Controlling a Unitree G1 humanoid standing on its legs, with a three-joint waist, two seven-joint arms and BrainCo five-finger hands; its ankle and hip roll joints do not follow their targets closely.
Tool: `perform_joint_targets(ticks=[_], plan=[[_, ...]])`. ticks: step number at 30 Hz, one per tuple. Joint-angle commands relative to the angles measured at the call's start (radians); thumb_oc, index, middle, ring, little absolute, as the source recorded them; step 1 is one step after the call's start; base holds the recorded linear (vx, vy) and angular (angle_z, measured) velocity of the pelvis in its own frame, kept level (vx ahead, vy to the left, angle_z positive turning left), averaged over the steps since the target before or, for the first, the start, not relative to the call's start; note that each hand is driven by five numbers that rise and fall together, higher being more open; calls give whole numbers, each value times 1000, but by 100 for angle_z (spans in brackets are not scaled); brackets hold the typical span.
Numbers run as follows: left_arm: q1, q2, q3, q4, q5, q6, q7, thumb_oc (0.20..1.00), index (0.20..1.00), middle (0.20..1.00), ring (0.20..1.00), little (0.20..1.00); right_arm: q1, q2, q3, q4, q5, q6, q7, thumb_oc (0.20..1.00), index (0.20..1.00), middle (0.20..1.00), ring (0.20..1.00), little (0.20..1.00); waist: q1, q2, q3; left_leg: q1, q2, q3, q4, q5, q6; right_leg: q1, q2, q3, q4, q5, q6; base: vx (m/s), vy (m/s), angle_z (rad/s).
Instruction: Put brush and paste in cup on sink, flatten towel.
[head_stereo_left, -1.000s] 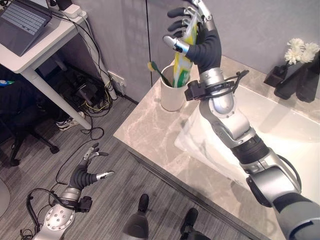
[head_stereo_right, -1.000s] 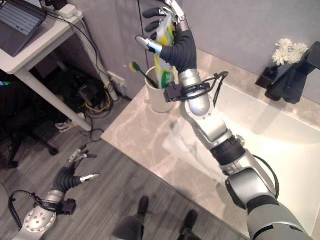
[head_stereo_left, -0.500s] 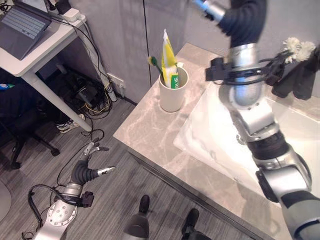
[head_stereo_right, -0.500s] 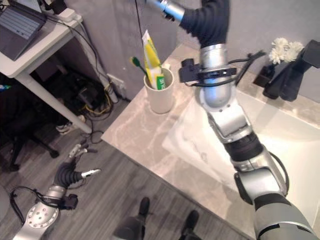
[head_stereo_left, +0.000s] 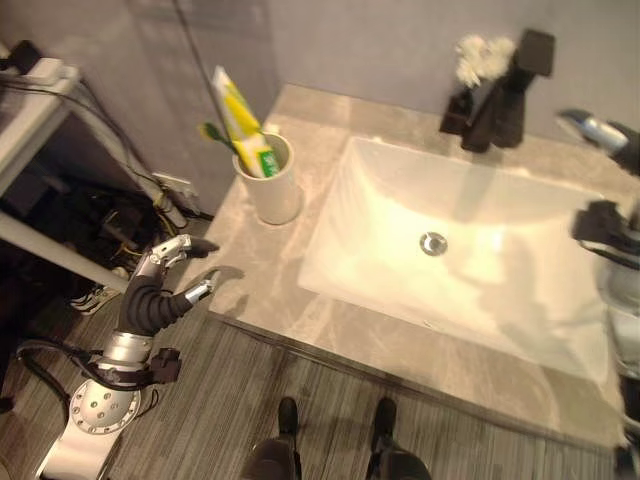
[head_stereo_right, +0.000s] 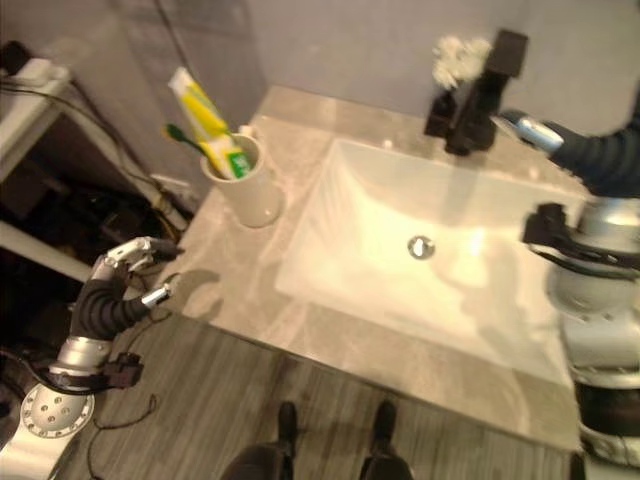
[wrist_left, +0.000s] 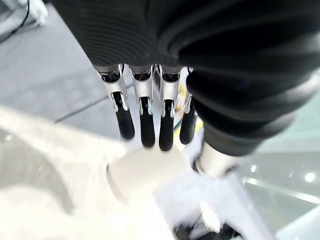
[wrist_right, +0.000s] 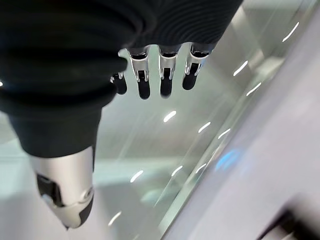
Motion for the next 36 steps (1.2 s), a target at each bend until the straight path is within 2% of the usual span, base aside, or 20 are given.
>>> perform_joint_targets(ticks=[1,4,6,7,8,9,16,18,19,20,23,25,26,27,29,31,32,33,35,36], plan=[[30,12,31,2,-28,-43,-8,200,200,200,200,200,11,-6,-100,-31,67,-79,-15,1000,1000,1000,1000,1000,-1,-22,-72,10,-5,47,7,-4,-4,13,-70,42,4,16,83,-4,4,-9],[75,-18,90,39,-35,-38,-15,200,200,200,200,200,134,15,-262,26,109,-97,-35,1000,1000,1000,1000,1000,-32,-10,-69,4,-4,66,7,-6,-6,-13,-68,65,4,24,85,11,-10,-25],[76,-15,87,37,-35,-38,-16,200,200,200,200,200,144,17,-271,24,112,-100,-33,1000,1000,1000,1000,1000,-27,-10,-72,3,-4,66,7,-6,-6,-14,-68,65,4,24,85,29,-4,-26],[89,-22,112,64,-23,-36,-13,200,200,200,200,200,212,45,-368,99,130,-112,-83,1000,1000,1000,1000,1000,-49,1,-71,-1,-4,69,7,-7,-9,-22,-70,67,4,25,87,39,2,-9],[89,-21,110,64,-22,-36,-13,200,200,200,200,200,216,46,-370,99,131,-113,-83,1000,1000,1000,1000,1000,-47,1,-73,-1,-4,68,7,-7,-9,-23,-70,67,4,25,87,54,1,3],[98,-32,133,86,-16,-35,0,200,200,200,200,200,271,67,-450,142,94,-98,-134,1000,1000,1000,1000,1000,-72,8,-70,-6,-4,72,7,-9,-10,-35,-68,73,4,27,88,17,-1,4],[120,-6,152,121,20,-48,42,200,200,200,200,200,416,130,-554,383,32,-38,-271,1000,1000,1000,1000,1000,-113,11,-66,-18,4,107,7,-14,-13,-79,-52,118,4,40,91,27,-13,-18],[113,12,130,141,16,-52,44,200,200,200,200,200,446,153,-538,624,114,-44,-287,1000,1000,1000,1000,1000,-131,11,-57,-18,9,117,7,-20,-17,-90,-46,129,4,39,93,58,-26,-14],[111,13,129,143,16,-53,45,200,200,200,200,200,443,147,-536,637,121,-53,-284,1000,1000,1000,1000,1000,-131,9,-56,-21,9,118,7,-13,-17,-94,-46,130,4,45,91,13,-27,-9],[99,5,105,169,-17,-48,36,200,200,200,200,200,450,153,-516,823,186,-53,-294,1000,1000,1000,1000,1000,-135,9,-50,-28,10,119,7,-10,-19,-103,-42,135,4,49,89,-24,-26,-15],[81,-1,81,194,-35,-45,29,200,200,200,200,200,448,161,-482,991,241,-51,-288,1000,1000,1000,1000,1000,-138,12,-47,-39,13,118,7,-7,-22,-115,-43,135,4,51,87,5,-19,-15],[65,-9,53,209,-45,-35,16,200,200,200,200,200,437,182,-449,1207,358,-42,-247,1000,1000,1000,1000,1000,-139,19,-41,-41,14,114,7,-14,-25,-115,-41,134,4,44,87,16,2,-3],[51,-23,37,219,-62,-22,9,200,200,200,200,200,398,212,-431,1352,500,-51,-198,1000,1000,1000,1000,1000,-133,25,-35,-51,15,110,7,-9,-28,-122,-41,130,4,43,86,0,0,0],[48,-23,38,220,-62,-22,9,200,200,200,200,200,394,206,-428,1364,510,-56,-189,1000,1000,1000,1000,1000,-134,24,-33,-55,14,111,7,-2,-28,-126,-42,130,4,49,84,-31,-19,2],[22,-33,21,229,-58,-6,2,200,200,200,200,200,339,257,-403,1468,687,-58,-105,1000,1000,1000,1000,1000,-123,32,-34,-60,15,105,7,-8,-31,-128,-41,127,4,40,84,0,0,0],[-21,-44,12,254,-61,4,-6,200,200,200,200,200,299,287,-301,1623,732,18,0,1000,1000,1000,1000,1000,-115,36,-26,-70,16,105,7,3,-33,-137,-41,126,4,47,80,0,0,0],[-47,-50,5,263,-59,6,-11,200,200,200,200,200,296,332,-210,1704,664,92,49,1000,1000,1000,1000,1000,-106,43,-23,-70,17,104,7,2,-36,-136,-41,125,4,43,81,-24,-34,0],[-59,-52,8,259,-58,7,-17,200,200,200,200,200,280,350,-174,1735,662,112,80,1000,1000,1000,1000,1000,-103,42,-21,-77,17,105,7,11,-37,-143,-40,127,4,49,77,0,0,0],[-95,-65,9,271,-63,5,-36,200,200,200,200,200,275,414,-11,1775,513,187,164,1000,1000,1000,1000,1000,-94,50,-19,-82,20,102,7,17,-42,-145,-40,126,4,47,72,-2,-22,-1],[-95,-65,9,271,-63,5,-36,200,200,200,200,200,274,414,-11,1776,513,187,164,1000,1000,1000,1000,1000,-95,49,-19,-84,20,102,7,18,-42,-146,-40,126,4,47,72,0,0,0]])
